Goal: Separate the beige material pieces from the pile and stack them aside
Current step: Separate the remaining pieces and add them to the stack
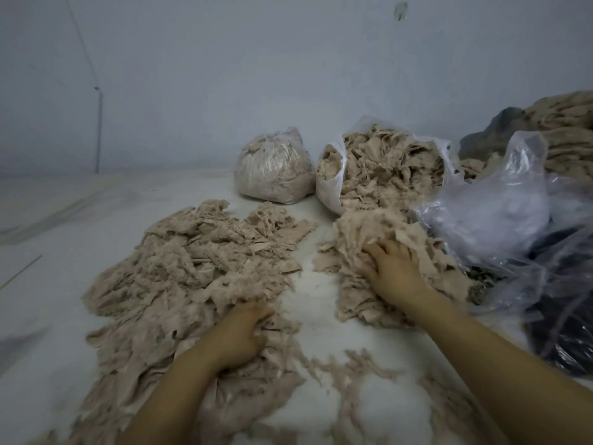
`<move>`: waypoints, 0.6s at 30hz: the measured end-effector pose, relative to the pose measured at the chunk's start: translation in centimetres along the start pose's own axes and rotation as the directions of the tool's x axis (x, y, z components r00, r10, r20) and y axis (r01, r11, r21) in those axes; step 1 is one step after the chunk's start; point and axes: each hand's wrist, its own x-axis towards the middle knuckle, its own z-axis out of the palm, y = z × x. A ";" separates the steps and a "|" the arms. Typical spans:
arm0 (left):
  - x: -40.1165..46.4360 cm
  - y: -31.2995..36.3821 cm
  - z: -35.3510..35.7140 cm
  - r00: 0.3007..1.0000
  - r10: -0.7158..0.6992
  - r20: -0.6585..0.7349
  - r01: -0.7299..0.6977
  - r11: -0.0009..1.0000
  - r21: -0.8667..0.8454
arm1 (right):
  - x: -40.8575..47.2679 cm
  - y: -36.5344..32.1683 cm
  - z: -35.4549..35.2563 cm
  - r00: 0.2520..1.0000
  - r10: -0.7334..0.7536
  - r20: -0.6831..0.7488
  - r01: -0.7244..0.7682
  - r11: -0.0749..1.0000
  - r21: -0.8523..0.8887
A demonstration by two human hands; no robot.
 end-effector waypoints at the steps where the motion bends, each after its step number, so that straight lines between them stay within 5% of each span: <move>1: -0.1 0.1 0.0 0.998 -0.006 -0.061 0.005 1.000 -0.012 | -0.3 -0.2 0.0 0.997 -0.015 -0.076 0.015 1.000 0.006; 4: -0.2 0.5 -0.2 0.965 -0.087 -0.247 0.033 0.976 -0.215 | -2.0 -3.0 0.5 0.897 -0.142 -0.419 0.210 0.970 0.122; 5: -0.1 0.8 -0.4 0.956 -0.108 -0.272 0.024 0.955 -0.295 | -2.9 -4.3 0.7 0.886 -0.188 -0.425 0.301 0.928 0.218; 7: -0.1 1.5 -0.8 0.955 -0.100 -0.280 -0.032 0.902 -0.431 | -4.6 -7.0 1.2 0.953 -0.265 -0.145 0.301 0.805 0.512; 9: -0.2 2.3 -1.2 0.949 -0.088 -0.304 -0.098 0.831 -0.548 | -5.8 -9.1 2.4 0.937 -0.293 0.190 0.054 0.659 0.751; 15: -0.8 2.1 -2.0 0.900 -0.247 -0.360 -0.057 0.752 -0.657 | -6.1 -9.1 3.7 0.981 -0.045 0.191 -0.181 0.165 0.969; 18: -0.6 2.2 -1.7 0.878 -0.327 -0.350 -0.028 0.695 -0.718 | -6.7 -9.0 3.6 0.947 -0.144 0.286 -0.254 0.203 0.946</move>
